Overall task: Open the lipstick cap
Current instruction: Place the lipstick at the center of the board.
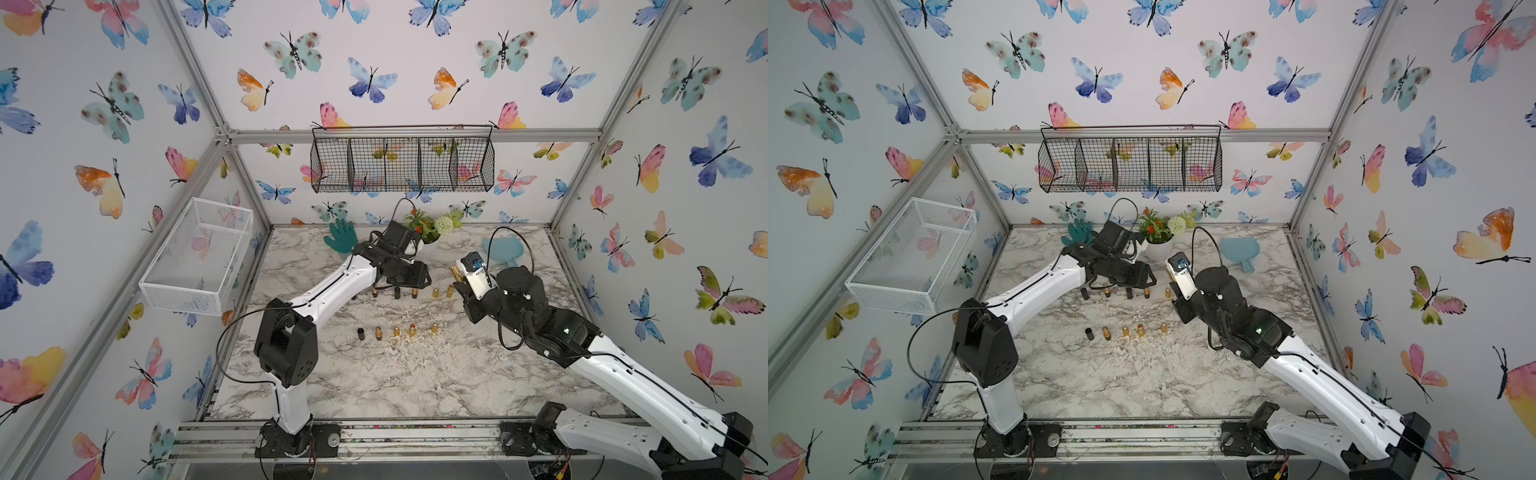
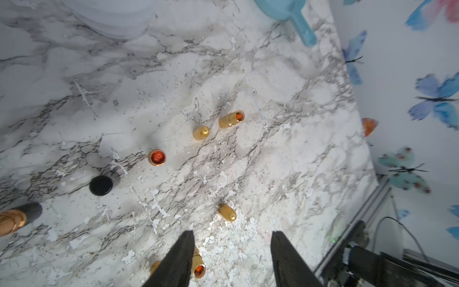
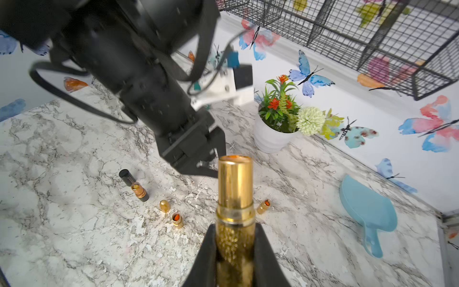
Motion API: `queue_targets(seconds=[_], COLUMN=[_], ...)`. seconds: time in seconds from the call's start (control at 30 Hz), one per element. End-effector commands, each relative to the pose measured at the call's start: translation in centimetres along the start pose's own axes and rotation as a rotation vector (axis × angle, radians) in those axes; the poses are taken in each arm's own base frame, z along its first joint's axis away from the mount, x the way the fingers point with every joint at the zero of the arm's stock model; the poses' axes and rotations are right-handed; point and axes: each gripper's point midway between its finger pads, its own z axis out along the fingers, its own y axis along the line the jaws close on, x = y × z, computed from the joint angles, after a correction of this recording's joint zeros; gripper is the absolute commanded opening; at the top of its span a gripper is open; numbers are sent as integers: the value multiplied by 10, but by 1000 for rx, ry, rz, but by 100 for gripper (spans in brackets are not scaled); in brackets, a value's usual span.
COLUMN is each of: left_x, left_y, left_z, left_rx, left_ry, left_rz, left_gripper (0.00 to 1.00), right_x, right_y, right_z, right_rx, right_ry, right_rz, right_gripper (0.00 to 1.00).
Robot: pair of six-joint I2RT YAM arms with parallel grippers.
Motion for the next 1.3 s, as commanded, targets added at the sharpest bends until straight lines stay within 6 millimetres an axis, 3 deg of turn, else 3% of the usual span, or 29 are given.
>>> queue_targets(seconds=[0.0, 0.2, 0.53, 0.73, 0.9, 1.27], left_x=[4, 14, 23, 26, 27, 31], left_y=[-11, -6, -16, -19, -12, -17], left_z=[-31, -65, -83, -81, -72, -55], left_rx=[211, 334, 470, 510, 491, 501], left_ry=[5, -28, -27, -2, 10, 53], left_rz=[-51, -73, -66, -67, -81, -69], left_gripper=[55, 60, 63, 64, 63, 47], right_x=[2, 18, 28, 38, 31, 31], right_y=[18, 43, 65, 71, 75, 77], right_z=[17, 58, 97, 107, 106, 111], right_rx=[-79, -177, -253, -276, -299, -304], right_ry=[-26, 18, 38, 65, 43, 48], right_rz=[17, 14, 18, 20, 18, -9], right_gripper=[3, 3, 2, 2, 2, 2])
